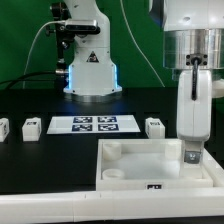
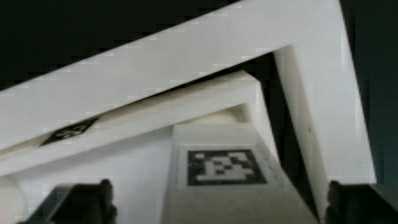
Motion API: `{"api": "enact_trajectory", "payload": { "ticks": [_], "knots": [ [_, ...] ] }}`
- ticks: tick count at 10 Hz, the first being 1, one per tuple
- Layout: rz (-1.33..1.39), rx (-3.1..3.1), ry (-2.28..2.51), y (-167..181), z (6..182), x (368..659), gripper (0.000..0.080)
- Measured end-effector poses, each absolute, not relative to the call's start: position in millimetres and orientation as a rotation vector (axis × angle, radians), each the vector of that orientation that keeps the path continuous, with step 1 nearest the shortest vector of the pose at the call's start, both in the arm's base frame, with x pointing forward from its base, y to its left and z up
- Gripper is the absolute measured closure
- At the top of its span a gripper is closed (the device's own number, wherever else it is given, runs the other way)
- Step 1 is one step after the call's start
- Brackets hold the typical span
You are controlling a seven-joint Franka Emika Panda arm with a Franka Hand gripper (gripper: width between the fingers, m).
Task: Assemble one leg
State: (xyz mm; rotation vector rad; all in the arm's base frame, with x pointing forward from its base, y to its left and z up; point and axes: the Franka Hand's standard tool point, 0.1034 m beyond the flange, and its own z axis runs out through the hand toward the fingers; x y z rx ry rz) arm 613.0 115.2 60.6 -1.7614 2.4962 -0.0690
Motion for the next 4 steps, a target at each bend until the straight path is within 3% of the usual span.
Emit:
{"api": "enact_trajectory", "payload": {
  "ticks": [4],
  "knots": [
    [-0.069, -1.769, 2.494, 114.8, 59.0, 612.4, 0.0150]
  ]
}}
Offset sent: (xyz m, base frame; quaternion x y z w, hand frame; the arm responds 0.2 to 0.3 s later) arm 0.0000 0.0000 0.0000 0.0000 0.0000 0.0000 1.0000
